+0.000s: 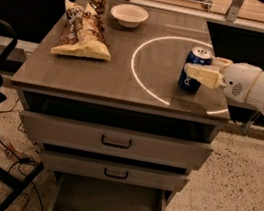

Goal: Move pepsi can near brown chip bag

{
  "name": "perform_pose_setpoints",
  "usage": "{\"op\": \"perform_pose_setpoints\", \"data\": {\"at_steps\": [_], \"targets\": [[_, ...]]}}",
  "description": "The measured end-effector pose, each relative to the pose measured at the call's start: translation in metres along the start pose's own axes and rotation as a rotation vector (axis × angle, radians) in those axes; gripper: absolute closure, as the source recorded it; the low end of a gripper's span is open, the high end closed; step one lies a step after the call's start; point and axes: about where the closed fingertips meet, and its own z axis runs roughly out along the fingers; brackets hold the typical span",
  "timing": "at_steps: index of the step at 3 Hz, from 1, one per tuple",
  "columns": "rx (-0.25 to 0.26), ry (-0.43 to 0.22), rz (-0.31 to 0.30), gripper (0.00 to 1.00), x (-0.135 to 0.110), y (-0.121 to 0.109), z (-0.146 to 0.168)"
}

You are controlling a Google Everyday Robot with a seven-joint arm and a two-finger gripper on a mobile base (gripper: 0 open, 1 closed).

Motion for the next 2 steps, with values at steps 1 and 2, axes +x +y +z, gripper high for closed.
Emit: {"op": "perform_pose_setpoints", "data": {"at_steps": [1, 2], "targets": [[-0.007, 0.000, -0.001, 1.00, -0.0006, 0.0023, 0.0034], [-0.007, 0.000, -0.001, 1.00, -0.0007, 0.0026, 0.0039]]}}
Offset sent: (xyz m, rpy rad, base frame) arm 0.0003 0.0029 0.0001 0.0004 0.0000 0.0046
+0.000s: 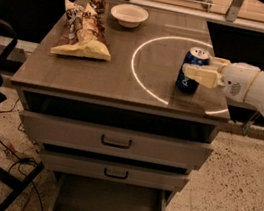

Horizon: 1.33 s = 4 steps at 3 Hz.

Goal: Move pepsi can near brown chip bag

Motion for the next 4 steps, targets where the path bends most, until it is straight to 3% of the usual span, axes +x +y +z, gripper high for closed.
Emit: {"op": "perform_pose_setpoints", "data": {"at_steps": [2, 3, 4], "targets": [[-0.073, 0.031, -0.039, 1.00, -0.049, 0.030, 0.057], [-0.098, 0.026, -0.016, 1.00, -0.056, 0.051, 0.090], [-0.142, 0.003, 0.017, 1.00, -0.047, 0.078, 0.122]]}}
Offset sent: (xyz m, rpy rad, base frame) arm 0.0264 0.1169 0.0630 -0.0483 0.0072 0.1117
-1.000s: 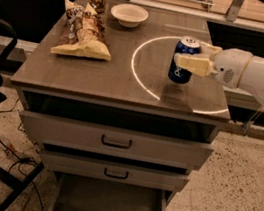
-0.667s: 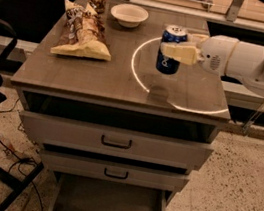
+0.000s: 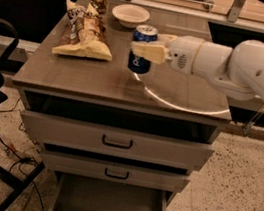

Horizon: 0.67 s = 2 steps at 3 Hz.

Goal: Move pepsi can near brown chip bag

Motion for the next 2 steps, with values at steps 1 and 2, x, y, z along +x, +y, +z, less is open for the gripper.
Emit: {"op": "perform_pose_setpoints", "data": {"at_steps": [1, 2], "targets": [[-0.092, -0.059, 0.012, 1.00, 0.004, 0.032, 0.040], [-0.188, -0.104, -0.010, 1.00, -0.001, 0.059, 0.074]]}}
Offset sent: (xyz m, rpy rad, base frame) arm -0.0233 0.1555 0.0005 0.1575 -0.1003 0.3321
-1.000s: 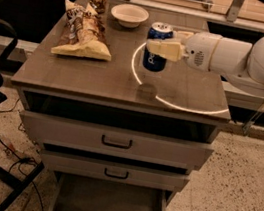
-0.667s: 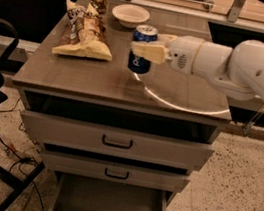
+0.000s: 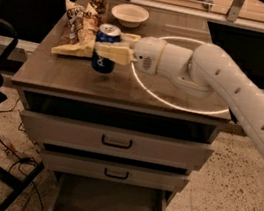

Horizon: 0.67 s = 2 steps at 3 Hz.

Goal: Move pepsi can near brown chip bag

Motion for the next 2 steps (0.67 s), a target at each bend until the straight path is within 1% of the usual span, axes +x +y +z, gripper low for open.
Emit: {"op": "perform_pose_setpoints", "data": {"at_steps": [1, 2], "targets": [[-0.057, 0.010, -0.056, 1.00, 0.003, 0.016, 0.033], [-0.064, 0.046, -0.108, 1.00, 0.021, 0.022, 0.059]]}}
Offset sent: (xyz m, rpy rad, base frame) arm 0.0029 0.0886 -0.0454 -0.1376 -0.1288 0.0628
